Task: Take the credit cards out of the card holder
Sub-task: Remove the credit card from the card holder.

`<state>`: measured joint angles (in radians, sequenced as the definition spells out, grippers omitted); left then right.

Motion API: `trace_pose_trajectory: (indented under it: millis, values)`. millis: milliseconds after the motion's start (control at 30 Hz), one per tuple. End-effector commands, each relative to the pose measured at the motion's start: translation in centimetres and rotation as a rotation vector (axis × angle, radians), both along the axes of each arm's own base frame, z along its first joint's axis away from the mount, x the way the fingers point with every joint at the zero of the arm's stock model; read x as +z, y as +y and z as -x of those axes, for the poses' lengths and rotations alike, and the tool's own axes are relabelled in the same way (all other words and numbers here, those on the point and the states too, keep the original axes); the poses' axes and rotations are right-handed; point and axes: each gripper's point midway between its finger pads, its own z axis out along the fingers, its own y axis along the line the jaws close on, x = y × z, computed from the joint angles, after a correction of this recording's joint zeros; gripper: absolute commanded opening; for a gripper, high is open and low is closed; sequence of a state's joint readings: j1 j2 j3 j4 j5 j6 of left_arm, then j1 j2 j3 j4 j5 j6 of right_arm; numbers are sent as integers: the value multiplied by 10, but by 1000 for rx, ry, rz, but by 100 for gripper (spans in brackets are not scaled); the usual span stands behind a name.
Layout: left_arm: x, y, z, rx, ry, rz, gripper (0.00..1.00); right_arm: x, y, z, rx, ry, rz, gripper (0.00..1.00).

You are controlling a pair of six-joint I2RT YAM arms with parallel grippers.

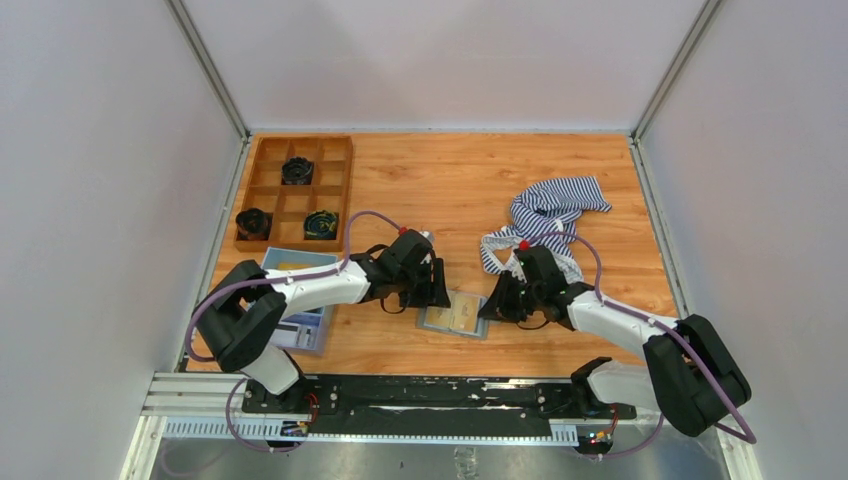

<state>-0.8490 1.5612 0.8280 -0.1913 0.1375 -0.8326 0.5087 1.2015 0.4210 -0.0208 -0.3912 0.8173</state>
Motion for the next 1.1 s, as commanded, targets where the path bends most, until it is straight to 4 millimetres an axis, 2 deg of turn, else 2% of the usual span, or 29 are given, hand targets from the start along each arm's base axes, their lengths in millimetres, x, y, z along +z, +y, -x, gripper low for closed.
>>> trace_pose_trajectory:
  millis: [0, 167, 333, 800, 1067]
  values:
    - [32, -21, 2, -27, -28, 121, 61, -11, -12, 5, -18, 21, 41, 24]
    - [48, -26, 7, -39, -49, 142, 61, -10, -12, 4, -20, 17, 43, 24]
    - [54, -34, 12, -64, -49, 160, 61, -9, -13, 4, -25, 18, 46, 24]
    - [50, -50, 15, -106, -44, 158, 62, 9, -18, 1, -41, -24, 50, 24]
    - [48, -53, 16, -117, -41, 153, 62, 30, -12, -4, -20, -67, 11, 32]
